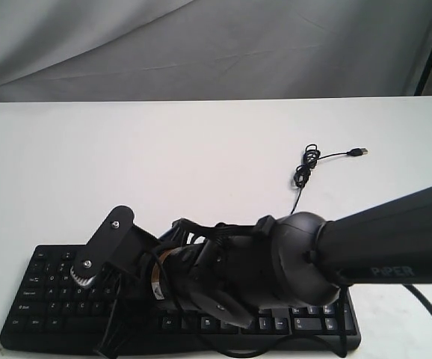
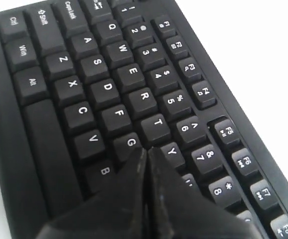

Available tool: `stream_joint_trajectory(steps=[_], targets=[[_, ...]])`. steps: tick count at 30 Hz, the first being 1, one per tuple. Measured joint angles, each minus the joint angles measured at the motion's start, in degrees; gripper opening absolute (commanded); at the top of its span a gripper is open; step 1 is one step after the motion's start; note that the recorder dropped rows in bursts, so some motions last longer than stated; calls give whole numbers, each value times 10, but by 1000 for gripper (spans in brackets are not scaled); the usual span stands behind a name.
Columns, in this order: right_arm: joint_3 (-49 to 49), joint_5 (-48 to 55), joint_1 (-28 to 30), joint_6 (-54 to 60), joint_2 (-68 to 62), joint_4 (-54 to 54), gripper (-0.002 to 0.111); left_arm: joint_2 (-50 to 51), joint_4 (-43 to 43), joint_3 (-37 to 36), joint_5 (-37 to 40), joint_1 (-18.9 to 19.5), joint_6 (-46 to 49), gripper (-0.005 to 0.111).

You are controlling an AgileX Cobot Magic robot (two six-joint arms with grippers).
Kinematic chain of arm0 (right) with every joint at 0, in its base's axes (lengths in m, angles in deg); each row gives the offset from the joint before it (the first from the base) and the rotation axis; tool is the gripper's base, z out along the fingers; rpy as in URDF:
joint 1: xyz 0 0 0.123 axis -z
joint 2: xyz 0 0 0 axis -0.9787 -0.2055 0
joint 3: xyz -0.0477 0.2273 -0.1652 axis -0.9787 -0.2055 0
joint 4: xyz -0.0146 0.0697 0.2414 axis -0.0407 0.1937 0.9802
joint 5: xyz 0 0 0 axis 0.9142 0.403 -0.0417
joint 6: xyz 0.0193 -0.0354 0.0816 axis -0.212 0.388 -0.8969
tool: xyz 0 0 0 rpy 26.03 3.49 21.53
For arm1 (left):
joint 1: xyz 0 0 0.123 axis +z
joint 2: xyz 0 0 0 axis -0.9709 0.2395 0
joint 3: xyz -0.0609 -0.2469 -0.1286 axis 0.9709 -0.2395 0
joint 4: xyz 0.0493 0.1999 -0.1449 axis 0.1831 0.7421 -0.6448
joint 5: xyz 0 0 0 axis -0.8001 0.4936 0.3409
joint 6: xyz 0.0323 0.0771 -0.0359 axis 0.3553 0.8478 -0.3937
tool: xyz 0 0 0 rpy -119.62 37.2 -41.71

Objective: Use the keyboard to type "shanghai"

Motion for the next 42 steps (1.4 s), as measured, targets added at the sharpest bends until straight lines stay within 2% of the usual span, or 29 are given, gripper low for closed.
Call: stream_joint_trajectory(steps=[23,32,42], targets=[[5,-6,0,0,-10,0,0,0,0,0,0,0,0,0],[117,48,-25,0,-11,-23,0,0,0,0,0,0,0,0],[214,66,-50,0,-93,-36,0,0,0,0,0,0,0,0]])
